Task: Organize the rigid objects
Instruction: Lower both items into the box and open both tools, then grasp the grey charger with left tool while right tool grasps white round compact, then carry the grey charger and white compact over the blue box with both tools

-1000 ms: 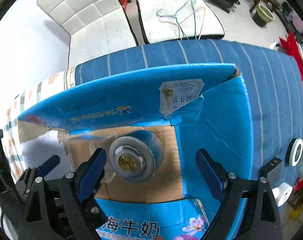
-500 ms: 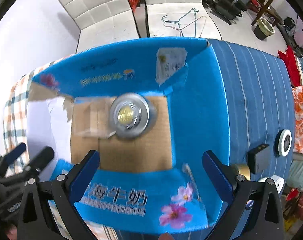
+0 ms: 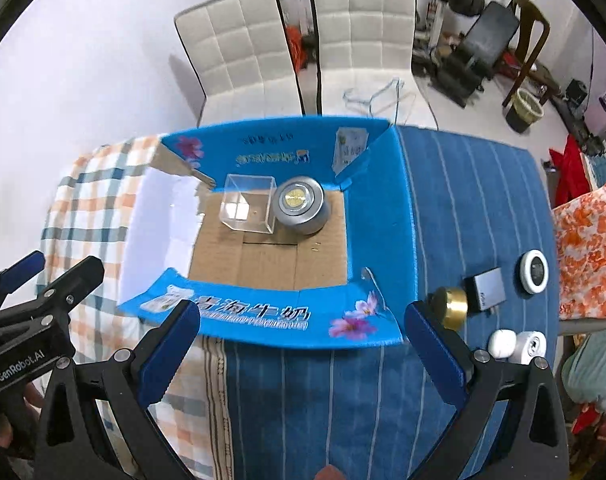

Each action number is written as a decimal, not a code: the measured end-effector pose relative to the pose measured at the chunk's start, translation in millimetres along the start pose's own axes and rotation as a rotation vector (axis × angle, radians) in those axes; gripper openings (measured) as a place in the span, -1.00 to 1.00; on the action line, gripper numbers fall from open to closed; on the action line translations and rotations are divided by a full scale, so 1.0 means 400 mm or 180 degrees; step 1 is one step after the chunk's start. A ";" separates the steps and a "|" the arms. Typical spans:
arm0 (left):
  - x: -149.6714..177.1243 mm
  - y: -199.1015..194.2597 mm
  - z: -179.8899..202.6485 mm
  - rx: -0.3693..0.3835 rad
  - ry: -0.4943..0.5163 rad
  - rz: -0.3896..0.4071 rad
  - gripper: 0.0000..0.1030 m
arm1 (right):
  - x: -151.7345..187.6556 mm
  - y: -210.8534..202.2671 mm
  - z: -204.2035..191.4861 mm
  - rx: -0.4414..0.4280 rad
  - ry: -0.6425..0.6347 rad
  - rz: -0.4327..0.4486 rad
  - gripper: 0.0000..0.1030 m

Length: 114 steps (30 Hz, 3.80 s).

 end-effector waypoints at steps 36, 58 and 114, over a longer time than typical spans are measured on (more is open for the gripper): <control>0.120 0.385 0.855 0.0639 0.0270 -0.0914 1.00 | 0.192 0.191 1.010 0.0165 0.1291 -0.0574 1.00; 0.181 0.700 0.958 0.0427 -0.0106 -0.1605 0.97 | 0.104 0.579 1.056 -0.0191 0.1176 -0.1305 0.47; 0.069 0.636 1.016 0.0340 0.0383 -0.1062 0.09 | -0.010 0.609 1.094 0.0470 0.0924 -0.1072 0.49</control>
Point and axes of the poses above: each gripper's, at about its wrist camera, not at the fingertips, and y roughly the way its jaws point, z to its right, x to its underside, the point moved 8 cm from there along y, roughly the way its jaws point, and after that the axes turned 6 degrees about x, right-handed, at the moved point
